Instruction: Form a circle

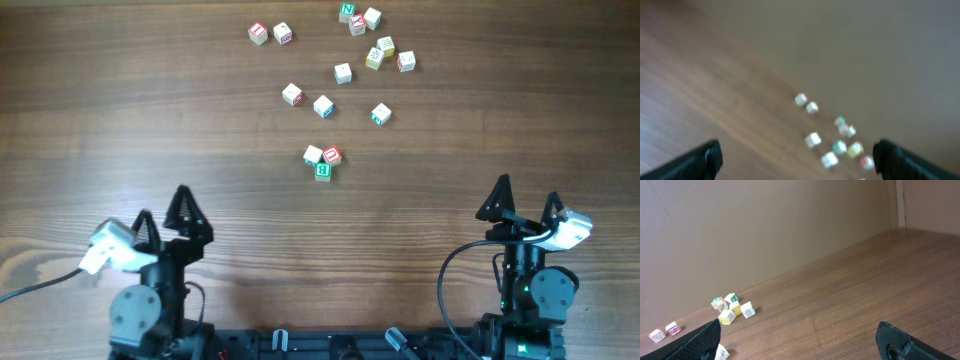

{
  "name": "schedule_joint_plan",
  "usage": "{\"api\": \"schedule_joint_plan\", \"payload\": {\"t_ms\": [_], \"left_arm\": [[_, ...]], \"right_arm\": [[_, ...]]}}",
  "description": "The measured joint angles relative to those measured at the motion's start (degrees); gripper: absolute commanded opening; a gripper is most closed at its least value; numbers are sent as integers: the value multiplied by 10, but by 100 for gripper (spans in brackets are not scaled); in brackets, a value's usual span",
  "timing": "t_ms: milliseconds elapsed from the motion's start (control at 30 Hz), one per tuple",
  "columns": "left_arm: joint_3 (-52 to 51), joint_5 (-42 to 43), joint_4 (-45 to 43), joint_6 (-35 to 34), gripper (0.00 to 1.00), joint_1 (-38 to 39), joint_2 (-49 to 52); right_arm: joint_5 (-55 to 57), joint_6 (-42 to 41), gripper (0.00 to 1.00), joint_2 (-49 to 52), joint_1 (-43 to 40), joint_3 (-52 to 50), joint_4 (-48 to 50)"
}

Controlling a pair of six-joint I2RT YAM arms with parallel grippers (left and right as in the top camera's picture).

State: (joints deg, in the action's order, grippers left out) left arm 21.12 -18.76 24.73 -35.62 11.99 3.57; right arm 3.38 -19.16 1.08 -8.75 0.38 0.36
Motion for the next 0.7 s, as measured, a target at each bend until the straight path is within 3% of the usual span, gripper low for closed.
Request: {"api": "schedule_joint_plan", "payload": {"t_ms": [167, 700], "left_arm": [[-170, 22, -204, 98, 100, 0, -28], [-204, 33, -218, 146, 100, -26, -28]], "right_arm": [[0, 0, 100, -1, 0, 0, 0], [0, 0, 100, -1, 0, 0, 0]]}}
